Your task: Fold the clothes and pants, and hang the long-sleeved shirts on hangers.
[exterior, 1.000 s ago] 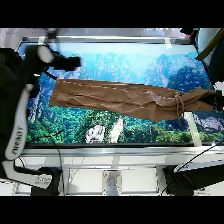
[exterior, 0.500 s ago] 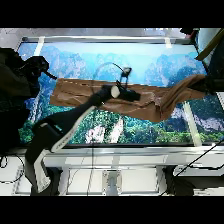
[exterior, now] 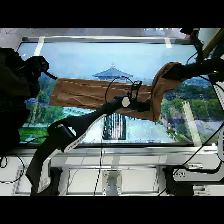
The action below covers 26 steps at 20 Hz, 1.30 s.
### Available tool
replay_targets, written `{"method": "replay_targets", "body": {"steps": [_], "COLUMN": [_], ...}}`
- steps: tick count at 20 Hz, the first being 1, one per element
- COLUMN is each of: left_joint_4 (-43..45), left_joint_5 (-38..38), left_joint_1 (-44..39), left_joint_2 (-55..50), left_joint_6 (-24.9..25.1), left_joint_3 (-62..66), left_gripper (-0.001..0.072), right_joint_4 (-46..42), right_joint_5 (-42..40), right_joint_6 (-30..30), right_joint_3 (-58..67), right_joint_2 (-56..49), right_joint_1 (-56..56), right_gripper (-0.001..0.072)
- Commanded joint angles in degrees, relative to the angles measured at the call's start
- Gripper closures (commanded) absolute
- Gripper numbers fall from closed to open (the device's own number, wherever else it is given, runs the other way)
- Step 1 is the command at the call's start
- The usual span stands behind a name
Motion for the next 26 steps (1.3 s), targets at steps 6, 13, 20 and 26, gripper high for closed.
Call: {"method": "replay_targets", "body": {"steps": [6,13,20,26], "left_joint_4": [17.03,17.07,17.29,17.29], "left_joint_5": [-26.58,-31.45,-37.81,-37.97], "left_joint_1": [19.37,35.98,37.83,37.86], "left_joint_2": [14.45,30.75,33.29,33.31], "left_joint_6": [1.97,3.89,7.58,7.58], "left_joint_3": [0.15,0.13,0.07,0.07], "left_gripper": [0.0699,0.0698,0.0698,0.0697], "right_joint_4": [-7.80,-7.85,-9.88,-29.64], "right_joint_5": [-2.86,-18.34,-39.19,-11.23], "right_joint_6": [6.78,7.82,9.88,10.88], "right_joint_3": [0.63,0.63,4.35,17.25], "right_joint_2": [-5.27,-16.79,-21.11,-18.10], "right_joint_1": [14.56,32.20,39.60,27.76], "right_gripper": [0.0674,0.0674,0.0221,0.0277]}}
